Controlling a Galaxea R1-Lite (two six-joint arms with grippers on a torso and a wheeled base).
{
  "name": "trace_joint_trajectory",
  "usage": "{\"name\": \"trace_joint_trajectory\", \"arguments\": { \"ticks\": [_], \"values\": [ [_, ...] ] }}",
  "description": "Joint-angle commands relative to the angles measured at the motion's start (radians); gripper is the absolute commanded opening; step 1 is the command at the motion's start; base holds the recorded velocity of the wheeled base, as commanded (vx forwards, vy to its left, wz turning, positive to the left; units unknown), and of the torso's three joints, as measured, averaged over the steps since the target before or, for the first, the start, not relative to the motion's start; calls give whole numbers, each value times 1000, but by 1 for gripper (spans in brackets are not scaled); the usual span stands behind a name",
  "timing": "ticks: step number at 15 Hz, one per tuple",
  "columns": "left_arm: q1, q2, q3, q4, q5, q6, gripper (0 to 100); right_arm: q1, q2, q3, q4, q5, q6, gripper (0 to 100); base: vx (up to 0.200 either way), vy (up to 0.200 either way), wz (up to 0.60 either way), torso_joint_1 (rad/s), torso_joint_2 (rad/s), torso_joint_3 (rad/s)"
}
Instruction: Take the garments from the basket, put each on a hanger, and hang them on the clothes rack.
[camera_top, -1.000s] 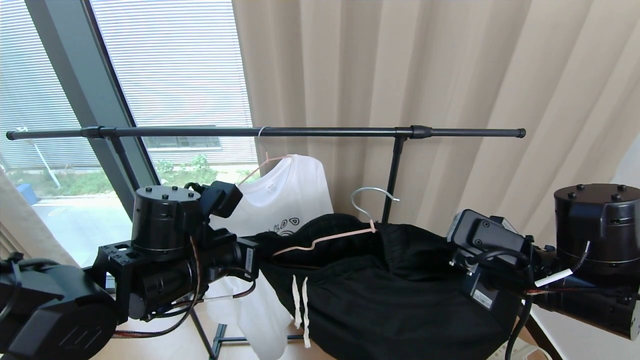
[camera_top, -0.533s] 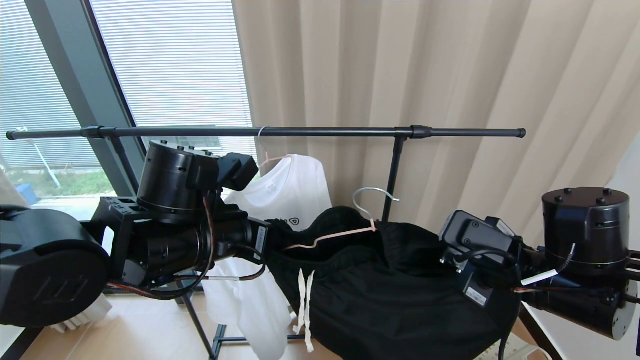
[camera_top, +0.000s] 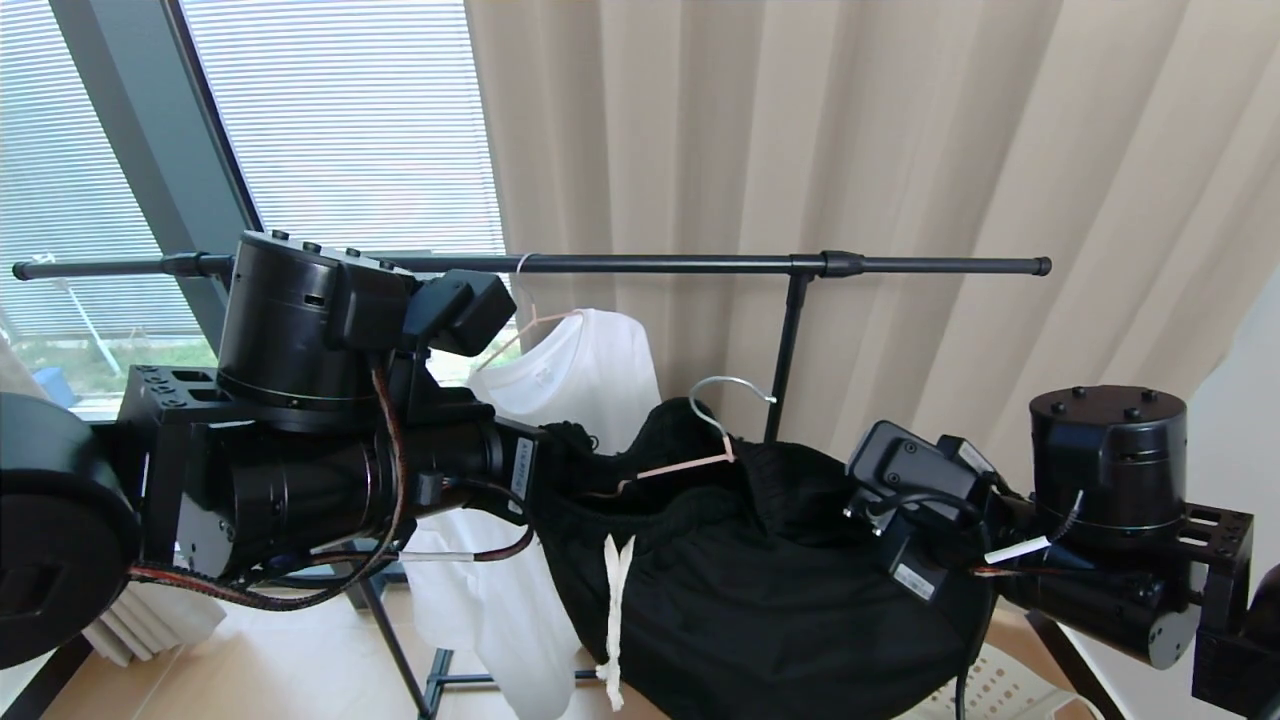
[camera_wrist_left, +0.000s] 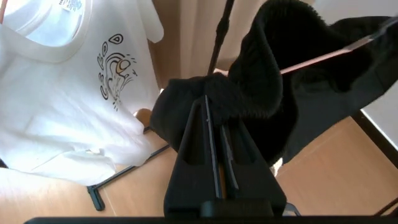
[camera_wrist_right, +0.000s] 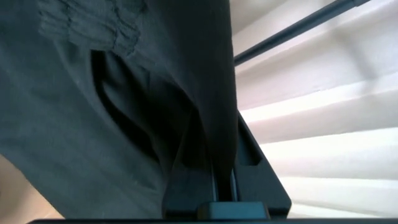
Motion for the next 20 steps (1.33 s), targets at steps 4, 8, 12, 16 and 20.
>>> {"name": "trace_joint_trajectory", "arguments": {
  "ticks": [4,8,12,16,20],
  "values": [
    [-57,-10,33,2,0,-28,0,42,32,-22,-69,12,136,0,0,0,0,0,0,0],
    [-71,-10,75,0,0,-28,0,52,29,-62,-69,14,237,0,0,0,0,0,0,0],
    [-118,-2,98,-1,-5,-69,0,57,11,-69,-71,72,285,0,0,0,0,0,0,0],
    [-161,29,96,-12,-6,-94,0,57,-2,-71,-72,144,322,0,0,0,0,0,0,0],
    [-176,67,84,-89,-5,-138,0,57,-3,-55,-129,179,323,0,0,0,0,0,0,0]
  ]
}}
